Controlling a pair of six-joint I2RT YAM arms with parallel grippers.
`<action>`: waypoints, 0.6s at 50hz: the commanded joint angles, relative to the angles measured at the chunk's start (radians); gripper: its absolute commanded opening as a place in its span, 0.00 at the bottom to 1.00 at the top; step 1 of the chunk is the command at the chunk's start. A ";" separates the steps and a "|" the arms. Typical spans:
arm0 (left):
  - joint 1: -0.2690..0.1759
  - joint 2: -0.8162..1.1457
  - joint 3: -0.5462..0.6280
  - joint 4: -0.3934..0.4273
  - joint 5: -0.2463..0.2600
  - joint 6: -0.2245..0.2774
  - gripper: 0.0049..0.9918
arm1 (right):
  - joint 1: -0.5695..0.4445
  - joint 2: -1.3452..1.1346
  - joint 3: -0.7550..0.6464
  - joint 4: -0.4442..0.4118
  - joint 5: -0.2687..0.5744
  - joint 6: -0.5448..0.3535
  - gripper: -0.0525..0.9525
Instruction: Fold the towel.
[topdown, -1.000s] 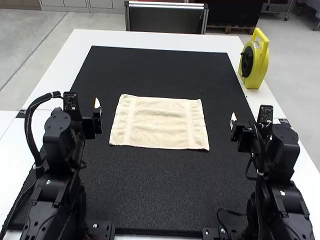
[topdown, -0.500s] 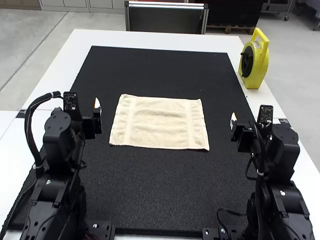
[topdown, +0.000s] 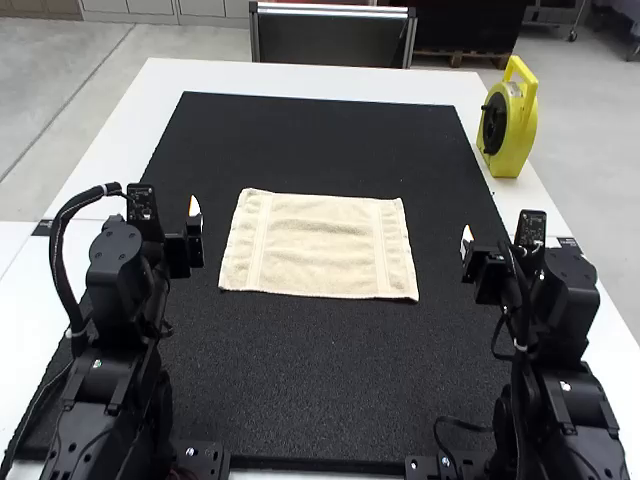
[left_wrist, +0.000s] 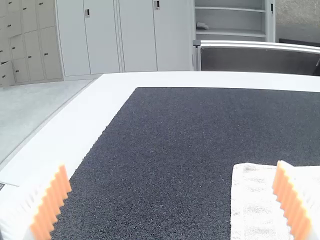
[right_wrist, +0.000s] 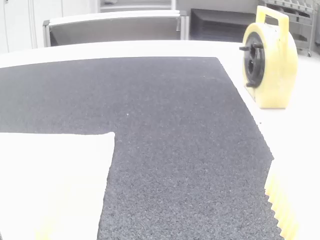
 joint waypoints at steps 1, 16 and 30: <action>0.002 -0.013 -0.004 0.005 0.005 -0.009 0.97 | -0.011 -0.008 -0.014 -0.003 0.015 0.010 0.96; 0.000 -0.013 -0.004 0.005 0.008 -0.010 0.97 | -0.011 -0.008 -0.014 -0.003 0.015 0.010 0.96; 0.006 -0.013 -0.004 0.032 0.006 0.013 0.97 | -0.010 -0.008 -0.012 0.030 0.000 -0.043 0.96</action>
